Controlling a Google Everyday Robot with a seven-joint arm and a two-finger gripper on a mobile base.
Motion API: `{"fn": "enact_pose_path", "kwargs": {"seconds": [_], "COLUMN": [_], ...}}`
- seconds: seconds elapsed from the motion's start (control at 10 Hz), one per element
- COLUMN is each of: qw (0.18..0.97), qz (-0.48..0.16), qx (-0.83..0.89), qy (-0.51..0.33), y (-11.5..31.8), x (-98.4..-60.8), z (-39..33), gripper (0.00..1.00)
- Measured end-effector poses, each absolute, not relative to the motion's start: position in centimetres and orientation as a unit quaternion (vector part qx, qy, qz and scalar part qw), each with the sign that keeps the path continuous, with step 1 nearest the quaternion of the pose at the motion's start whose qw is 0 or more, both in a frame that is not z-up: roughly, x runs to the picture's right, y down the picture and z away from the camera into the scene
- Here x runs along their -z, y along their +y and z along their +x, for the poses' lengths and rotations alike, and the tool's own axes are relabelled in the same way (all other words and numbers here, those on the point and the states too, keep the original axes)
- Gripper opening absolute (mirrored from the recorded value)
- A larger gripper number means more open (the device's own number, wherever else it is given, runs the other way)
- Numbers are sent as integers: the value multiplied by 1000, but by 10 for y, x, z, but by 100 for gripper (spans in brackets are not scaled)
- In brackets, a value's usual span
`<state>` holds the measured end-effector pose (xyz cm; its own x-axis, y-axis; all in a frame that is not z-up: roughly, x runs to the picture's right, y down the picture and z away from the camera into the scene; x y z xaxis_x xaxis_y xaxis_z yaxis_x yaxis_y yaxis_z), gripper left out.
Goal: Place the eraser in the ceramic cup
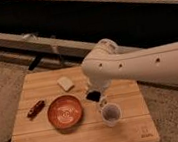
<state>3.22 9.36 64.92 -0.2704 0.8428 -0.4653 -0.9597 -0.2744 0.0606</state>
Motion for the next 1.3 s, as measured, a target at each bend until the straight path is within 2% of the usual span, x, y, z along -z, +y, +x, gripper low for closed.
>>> {"fn": "enact_pose_path", "kwargs": {"seconds": [0.7, 1.3], "qw": [551, 549], "qz": [-165, -166], "qx": [-792, -794], "qy": [204, 203], "y": [118, 119], "x": [-642, -641], "z": [61, 66], "gripper": [0, 0]}}
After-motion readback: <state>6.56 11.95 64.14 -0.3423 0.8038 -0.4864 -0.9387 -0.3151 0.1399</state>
